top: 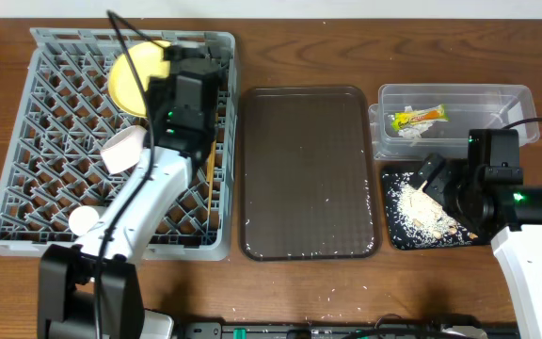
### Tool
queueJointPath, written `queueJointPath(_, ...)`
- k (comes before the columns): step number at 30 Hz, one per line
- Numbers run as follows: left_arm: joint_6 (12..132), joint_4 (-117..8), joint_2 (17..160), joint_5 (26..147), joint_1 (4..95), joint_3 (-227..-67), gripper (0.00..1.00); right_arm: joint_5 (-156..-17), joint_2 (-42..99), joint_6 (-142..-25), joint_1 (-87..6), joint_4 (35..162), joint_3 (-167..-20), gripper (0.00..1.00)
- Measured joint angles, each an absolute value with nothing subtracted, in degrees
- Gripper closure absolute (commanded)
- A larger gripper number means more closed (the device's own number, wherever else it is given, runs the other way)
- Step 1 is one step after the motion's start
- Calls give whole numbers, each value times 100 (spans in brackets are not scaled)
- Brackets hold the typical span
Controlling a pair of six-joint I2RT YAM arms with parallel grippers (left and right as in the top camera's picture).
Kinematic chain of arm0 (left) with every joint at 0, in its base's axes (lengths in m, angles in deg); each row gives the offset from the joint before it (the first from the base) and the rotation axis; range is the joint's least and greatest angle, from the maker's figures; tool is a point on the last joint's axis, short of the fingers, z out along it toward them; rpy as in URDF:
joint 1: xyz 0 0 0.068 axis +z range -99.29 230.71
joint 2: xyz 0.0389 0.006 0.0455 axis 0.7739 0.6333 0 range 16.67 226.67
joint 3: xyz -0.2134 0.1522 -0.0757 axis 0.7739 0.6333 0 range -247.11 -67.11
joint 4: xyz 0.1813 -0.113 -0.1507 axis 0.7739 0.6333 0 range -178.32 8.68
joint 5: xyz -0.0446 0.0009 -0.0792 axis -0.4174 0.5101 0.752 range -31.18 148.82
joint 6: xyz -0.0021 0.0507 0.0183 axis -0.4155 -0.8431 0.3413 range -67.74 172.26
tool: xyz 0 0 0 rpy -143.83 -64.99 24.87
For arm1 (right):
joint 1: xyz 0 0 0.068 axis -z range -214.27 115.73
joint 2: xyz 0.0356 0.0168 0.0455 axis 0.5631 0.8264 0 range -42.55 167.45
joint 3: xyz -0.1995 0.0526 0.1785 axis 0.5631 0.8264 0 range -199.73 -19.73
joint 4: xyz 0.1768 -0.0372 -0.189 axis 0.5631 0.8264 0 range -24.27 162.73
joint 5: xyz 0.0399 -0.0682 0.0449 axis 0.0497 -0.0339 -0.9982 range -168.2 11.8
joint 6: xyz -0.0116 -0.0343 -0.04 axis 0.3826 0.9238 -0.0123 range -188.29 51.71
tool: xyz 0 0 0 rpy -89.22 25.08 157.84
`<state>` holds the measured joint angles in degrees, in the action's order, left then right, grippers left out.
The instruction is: Sort waste into correct bins and load items into the dishwasher
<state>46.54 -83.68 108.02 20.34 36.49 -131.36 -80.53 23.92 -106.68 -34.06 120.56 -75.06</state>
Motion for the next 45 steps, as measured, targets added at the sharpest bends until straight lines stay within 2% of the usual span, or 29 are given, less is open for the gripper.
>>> queueJointPath(3, 5432, -7797, 10752, 2643, 4195, -13136, 38, -8053, 2392, -10670, -3406, 12060, -7506, 1)
queueJointPath(6, 6888, -7509, 10666, 4807, 5559, -13136, 38, -8053, 2392, -10670, -3406, 12060, -7506, 1)
queueJointPath(10, 7939, -7797, 10680, 6486, 6565, -13134, 38, -8053, 2392, -10670, -3406, 12060, -7506, 1)
queueJointPath(15, 8385, -8129, 11025, 7406, 6947, -13134, 41, -8053, 2392, -10670, -3406, 12058, -7506, 1)
queueJointPath(18, 8499, -8186, 11471, 7806, 6945, -13134, 46, -8053, 2392, -10670, -3406, 12058, -7506, 1)
queueJointPath(20, 8514, -8221, 11720, 7946, 6943, -13134, 54, -8053, 2392, -10670, -3406, 12058, -7506, 1)
queueJointPath(22, 8551, -8293, 11853, 7981, 6965, -13134, 72, -8051, 2392, -10670, -3406, 12058, -7506, 1)
queueJointPath(23, 8567, -8361, 11866, 7977, 6982, -13132, 87, -8053, 2392, -10668, -3406, 12058, -7506, 1)
queueJointPath(24, 8576, -8433, 11866, 7990, 7004, -13134, 92, -8053, 2392, -10670, -3406, 12060, -7506, 1)
queueJointPath(33, 8414, -8582, 11796, 8248, 6967, -13134, 92, -8053, 2392, -10670, -3406, 12058, -7506, 1)
queueJointPath(38, 7900, -8258, 11182, 8143, 6879, -13134, 92, -8053, 2392, -10670, -3406, 12060, -7506, 1)
queueJointPath(42, 7056, -7887, 10374, 7144, 6217, -13134, 93, -8051, 2392, -10668, -3406, 12058, -7506, 1)
queueJointPath(45, 6320, -7760, 10291, 5520, 5277, -13134, 93, -8053, 2392, -10670, -3406, 12058, -7506, 1)
